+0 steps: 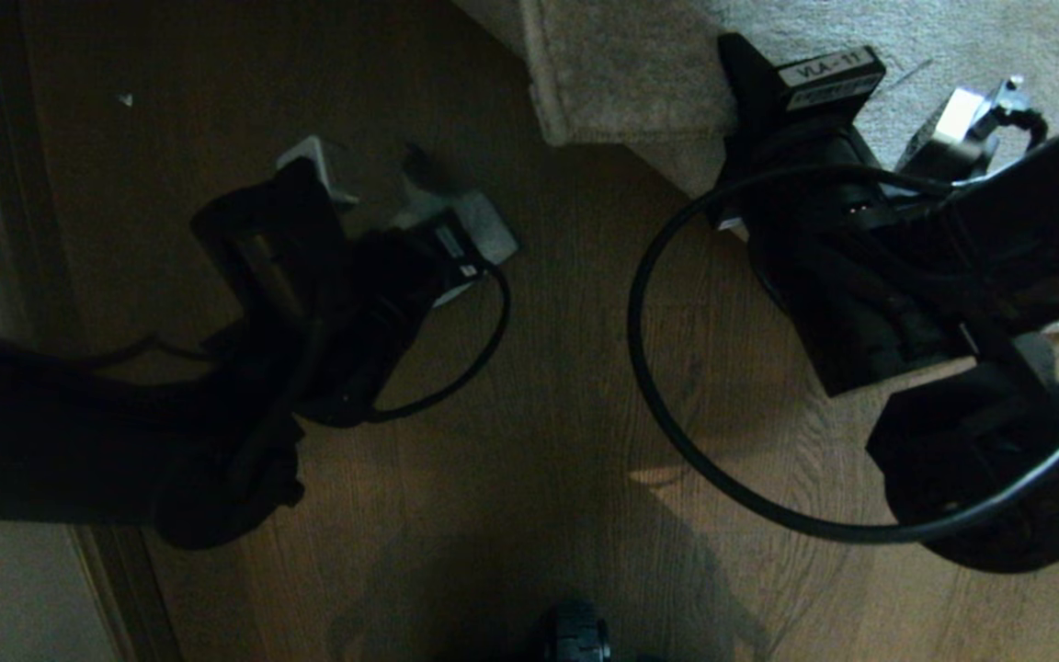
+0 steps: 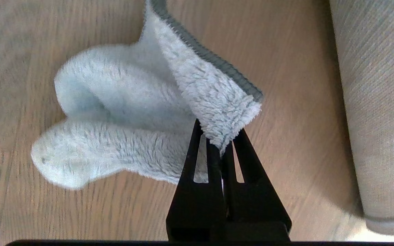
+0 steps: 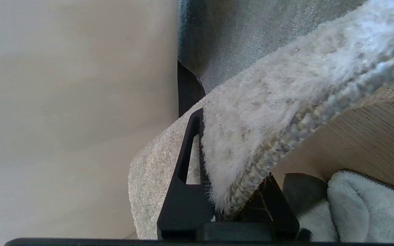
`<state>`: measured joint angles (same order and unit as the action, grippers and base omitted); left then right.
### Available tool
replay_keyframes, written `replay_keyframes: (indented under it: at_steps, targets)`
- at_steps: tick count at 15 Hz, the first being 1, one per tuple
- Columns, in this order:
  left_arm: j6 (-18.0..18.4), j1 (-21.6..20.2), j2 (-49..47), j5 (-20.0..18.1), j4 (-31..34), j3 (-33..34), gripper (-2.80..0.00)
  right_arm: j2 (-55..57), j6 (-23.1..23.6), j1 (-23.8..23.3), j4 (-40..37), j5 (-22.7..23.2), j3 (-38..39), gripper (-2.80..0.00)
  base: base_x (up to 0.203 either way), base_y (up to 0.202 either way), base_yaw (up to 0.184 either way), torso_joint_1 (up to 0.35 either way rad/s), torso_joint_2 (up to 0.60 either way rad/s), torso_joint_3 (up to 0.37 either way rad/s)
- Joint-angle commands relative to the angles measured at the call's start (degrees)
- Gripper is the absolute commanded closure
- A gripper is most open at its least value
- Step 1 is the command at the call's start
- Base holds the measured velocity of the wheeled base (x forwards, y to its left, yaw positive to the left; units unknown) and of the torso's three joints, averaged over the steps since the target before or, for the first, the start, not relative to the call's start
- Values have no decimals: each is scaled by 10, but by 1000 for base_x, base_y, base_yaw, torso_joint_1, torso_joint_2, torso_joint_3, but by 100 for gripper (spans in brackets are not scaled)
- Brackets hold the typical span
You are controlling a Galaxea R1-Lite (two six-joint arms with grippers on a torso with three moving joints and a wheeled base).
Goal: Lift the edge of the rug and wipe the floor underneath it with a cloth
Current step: Wipe the floor under the carpet with a rag
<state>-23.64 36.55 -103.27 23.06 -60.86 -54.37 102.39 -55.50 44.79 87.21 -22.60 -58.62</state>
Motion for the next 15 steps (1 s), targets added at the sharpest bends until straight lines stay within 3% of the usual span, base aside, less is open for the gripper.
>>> replay_keyframes:
  at_steps: [1, 15]
  targets:
    - [-1, -10, -6, 3, -4, -13, 0, 5, -3, 0, 27, -1, 0, 0, 0, 0, 0, 0, 0, 0]
    - [-2, -141, 55, 15, -4, -46, 0, 10, -2, 0, 27, -2, -1, 0, 0, 0, 0, 0, 0, 0]
